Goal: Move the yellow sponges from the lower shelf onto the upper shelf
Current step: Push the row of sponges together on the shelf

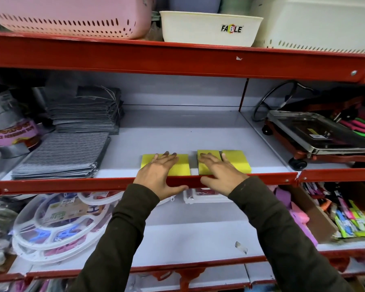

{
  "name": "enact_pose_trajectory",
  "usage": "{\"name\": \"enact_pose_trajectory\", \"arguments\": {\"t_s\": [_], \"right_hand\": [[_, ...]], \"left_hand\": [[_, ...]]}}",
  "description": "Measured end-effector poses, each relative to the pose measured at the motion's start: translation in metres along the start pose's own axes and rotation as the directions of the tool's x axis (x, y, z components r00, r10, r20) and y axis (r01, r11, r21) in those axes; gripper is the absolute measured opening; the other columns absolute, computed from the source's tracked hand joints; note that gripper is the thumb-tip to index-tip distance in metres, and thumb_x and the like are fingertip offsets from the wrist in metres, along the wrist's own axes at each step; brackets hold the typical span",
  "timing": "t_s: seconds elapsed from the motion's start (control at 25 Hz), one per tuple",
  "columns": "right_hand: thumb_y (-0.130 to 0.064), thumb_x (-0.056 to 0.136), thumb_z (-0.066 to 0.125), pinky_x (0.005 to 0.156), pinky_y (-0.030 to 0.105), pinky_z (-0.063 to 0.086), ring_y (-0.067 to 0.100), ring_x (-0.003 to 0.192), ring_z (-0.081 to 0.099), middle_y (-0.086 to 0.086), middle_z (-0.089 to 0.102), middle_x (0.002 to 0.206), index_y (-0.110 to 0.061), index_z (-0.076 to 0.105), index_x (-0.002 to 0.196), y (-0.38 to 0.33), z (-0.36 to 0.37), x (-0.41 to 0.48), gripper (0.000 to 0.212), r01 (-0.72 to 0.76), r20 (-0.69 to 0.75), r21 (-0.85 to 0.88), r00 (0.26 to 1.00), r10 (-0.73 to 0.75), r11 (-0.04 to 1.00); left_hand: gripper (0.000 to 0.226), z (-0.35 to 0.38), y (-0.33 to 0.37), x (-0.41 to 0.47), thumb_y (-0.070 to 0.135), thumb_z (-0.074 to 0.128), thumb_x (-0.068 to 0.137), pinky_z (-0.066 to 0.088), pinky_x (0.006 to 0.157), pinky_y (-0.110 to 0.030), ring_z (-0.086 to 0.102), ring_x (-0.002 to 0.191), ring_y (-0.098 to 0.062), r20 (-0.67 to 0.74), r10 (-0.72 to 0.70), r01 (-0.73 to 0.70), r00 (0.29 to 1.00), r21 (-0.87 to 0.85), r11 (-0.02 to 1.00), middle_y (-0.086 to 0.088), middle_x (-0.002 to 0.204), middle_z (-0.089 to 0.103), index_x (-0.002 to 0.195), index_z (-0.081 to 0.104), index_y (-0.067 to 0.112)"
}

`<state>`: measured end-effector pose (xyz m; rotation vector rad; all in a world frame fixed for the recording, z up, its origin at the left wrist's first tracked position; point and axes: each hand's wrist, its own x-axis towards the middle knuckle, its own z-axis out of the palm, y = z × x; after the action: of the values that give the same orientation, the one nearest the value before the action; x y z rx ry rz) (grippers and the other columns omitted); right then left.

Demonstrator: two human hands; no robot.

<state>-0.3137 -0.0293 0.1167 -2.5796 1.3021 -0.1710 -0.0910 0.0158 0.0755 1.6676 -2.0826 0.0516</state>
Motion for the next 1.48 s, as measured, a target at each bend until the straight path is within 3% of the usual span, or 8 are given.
{"name": "enact_pose_trajectory", "arguments": {"t_s": [0.12,0.28,0.56,1.24,1.48], "right_hand": [[-0.039,0.087,0.051,0.122,0.049,0.001,0.021,0.151,0.016,0.008,0.023,0.162,-0.013,0.027,0.152,0.037,-0.015,-0.012,0.074,-0.141,-0.019,-0.023,0.990,0.140,0.990],[-0.040,0.089,0.051,0.121,0.048,0.005,0.021,0.151,0.015,0.009,0.018,0.164,-0.011,0.022,0.153,0.058,-0.014,-0.023,0.077,-0.260,0.078,-0.068,0.961,0.265,0.963],[-0.043,0.086,0.050,0.123,0.045,0.004,0.018,0.152,0.012,0.008,0.011,0.165,-0.010,0.022,0.153,0.046,-0.003,-0.022,0.080,-0.167,0.107,-0.064,0.979,0.173,0.984],[-0.051,0.087,0.052,0.124,0.042,0.004,0.015,0.152,0.012,0.004,0.013,0.165,-0.012,0.023,0.153,0.030,-0.003,-0.033,0.082,-0.111,0.106,-0.068,0.987,0.118,0.991],[-0.052,0.086,0.051,0.125,0.040,0.005,0.018,0.153,0.009,0.005,0.011,0.165,-0.012,0.018,0.154,0.026,0.003,-0.032,0.086,-0.107,0.069,-0.071,0.991,0.112,0.992]], "left_hand": [[0.097,0.013,0.035,0.023,0.067,0.068,0.079,-0.002,0.124,-0.026,0.025,0.152,-0.013,0.069,0.105,-0.107,0.992,0.019,0.994,0.000,0.162,0.035,0.154,0.037,0.014],[0.095,0.040,0.076,0.042,0.066,0.064,0.084,-0.002,0.126,-0.032,0.022,0.153,-0.016,0.179,0.179,-0.190,0.968,0.048,0.981,-0.004,0.164,0.030,0.156,0.033,0.011],[0.089,0.045,0.067,0.031,0.071,0.051,0.088,-0.003,0.126,-0.032,0.028,0.150,-0.012,0.148,0.161,-0.183,0.976,0.151,0.971,-0.002,0.163,0.032,0.154,0.035,0.014],[0.083,0.039,0.070,0.016,0.073,0.051,0.087,-0.003,0.123,-0.025,0.037,0.145,-0.007,0.072,0.139,-0.149,0.988,0.154,0.977,0.003,0.159,0.041,0.149,0.046,0.018],[0.091,0.038,0.068,0.012,0.077,0.051,0.083,-0.002,0.126,-0.033,0.029,0.150,-0.012,0.070,0.107,-0.118,0.992,0.166,0.979,0.001,0.160,0.039,0.151,0.042,0.018]]}}
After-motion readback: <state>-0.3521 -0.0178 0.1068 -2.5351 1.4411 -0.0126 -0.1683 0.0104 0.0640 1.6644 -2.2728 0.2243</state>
